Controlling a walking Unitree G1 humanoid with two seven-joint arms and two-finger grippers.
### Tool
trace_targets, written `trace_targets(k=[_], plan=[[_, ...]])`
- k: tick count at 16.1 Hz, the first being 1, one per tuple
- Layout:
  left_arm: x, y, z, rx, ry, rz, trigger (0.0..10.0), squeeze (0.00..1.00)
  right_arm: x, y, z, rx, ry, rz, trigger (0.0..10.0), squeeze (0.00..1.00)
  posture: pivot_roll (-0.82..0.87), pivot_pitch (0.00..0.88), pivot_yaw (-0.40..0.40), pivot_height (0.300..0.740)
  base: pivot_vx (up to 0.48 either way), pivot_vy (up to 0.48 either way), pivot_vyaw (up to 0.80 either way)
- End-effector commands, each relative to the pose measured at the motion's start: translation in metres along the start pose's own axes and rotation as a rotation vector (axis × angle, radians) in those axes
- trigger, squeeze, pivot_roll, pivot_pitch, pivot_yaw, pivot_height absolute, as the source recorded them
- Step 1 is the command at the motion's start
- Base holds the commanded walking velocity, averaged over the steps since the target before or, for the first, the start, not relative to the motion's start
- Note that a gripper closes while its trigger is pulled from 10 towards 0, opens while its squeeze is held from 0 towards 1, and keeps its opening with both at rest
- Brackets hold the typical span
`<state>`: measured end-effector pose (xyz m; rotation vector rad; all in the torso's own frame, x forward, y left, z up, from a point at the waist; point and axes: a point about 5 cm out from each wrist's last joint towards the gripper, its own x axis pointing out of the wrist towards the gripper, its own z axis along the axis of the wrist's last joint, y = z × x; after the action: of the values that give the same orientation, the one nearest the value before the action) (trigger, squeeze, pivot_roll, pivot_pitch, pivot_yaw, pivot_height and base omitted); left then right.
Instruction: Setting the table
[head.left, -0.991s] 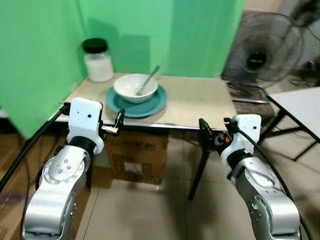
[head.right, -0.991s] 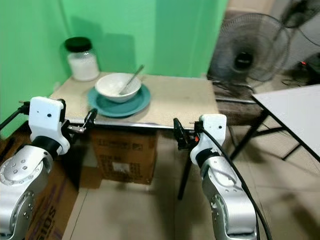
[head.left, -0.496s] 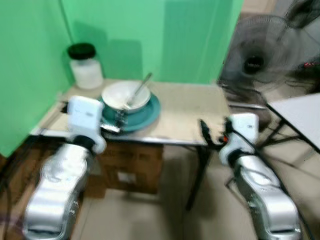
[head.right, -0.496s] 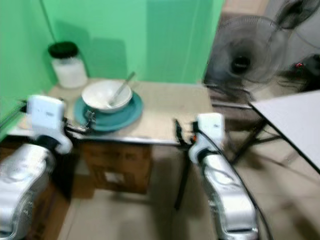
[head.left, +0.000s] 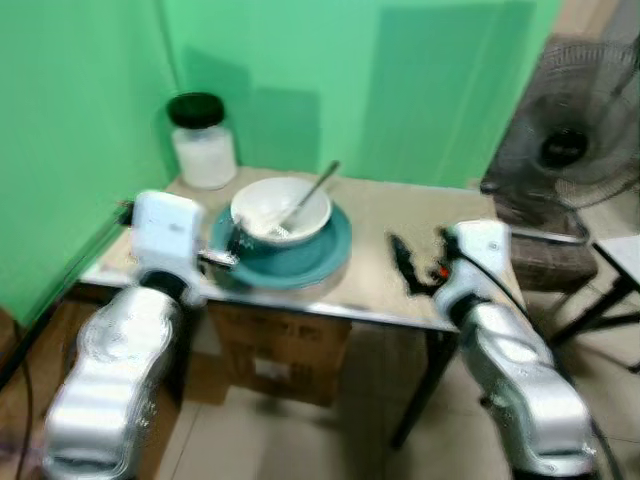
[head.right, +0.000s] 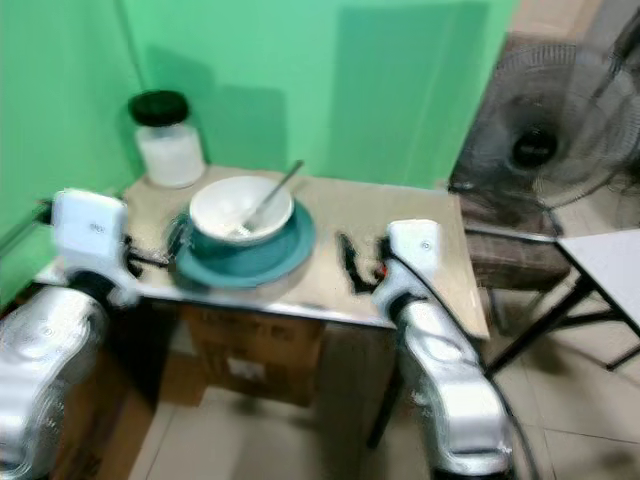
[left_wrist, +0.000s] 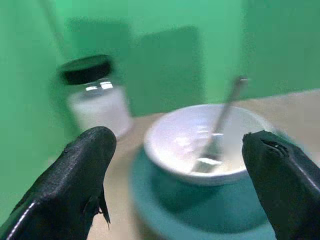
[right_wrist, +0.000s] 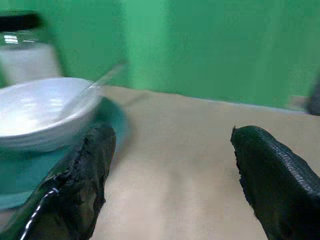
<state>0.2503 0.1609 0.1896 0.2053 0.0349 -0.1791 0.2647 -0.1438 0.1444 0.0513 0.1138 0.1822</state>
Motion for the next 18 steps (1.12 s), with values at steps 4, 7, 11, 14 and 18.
trace_targets(k=[4,7,11,14,18], plan=[[-0.001,0.006,0.001,0.017,0.004,0.007,10.0,0.0,0.005,0.009,0.005,0.01,-0.031,0.035,10.0,0.0,0.02,0.0,0.007,0.74,0.315,0.0,0.0],[0.001,0.004,0.002,0.017,0.002,-0.006,10.0,0.0,0.006,0.008,0.007,0.006,-0.042,0.041,10.0,0.0,0.01,0.0,0.012,0.74,0.315,0.0,0.0],[0.002,0.003,0.002,0.032,0.002,-0.018,10.0,0.0,0.009,0.008,0.008,-0.044,-0.043,0.051,10.0,0.0,0.02,0.0,0.0,0.74,0.307,0.0,0.0],[0.0,0.001,0.002,0.043,0.004,-0.021,10.0,0.0,0.01,0.007,0.008,-0.078,-0.037,0.064,10.0,0.0,0.02,0.0,-0.01,0.74,0.299,0.0,0.8],[-0.003,0.001,0.001,0.057,0.016,-0.026,10.0,0.0,0.021,-0.007,0.018,-0.097,-0.073,0.108,10.0,0.0,0.02,0.0,-0.006,0.74,0.285,0.0,0.0]])
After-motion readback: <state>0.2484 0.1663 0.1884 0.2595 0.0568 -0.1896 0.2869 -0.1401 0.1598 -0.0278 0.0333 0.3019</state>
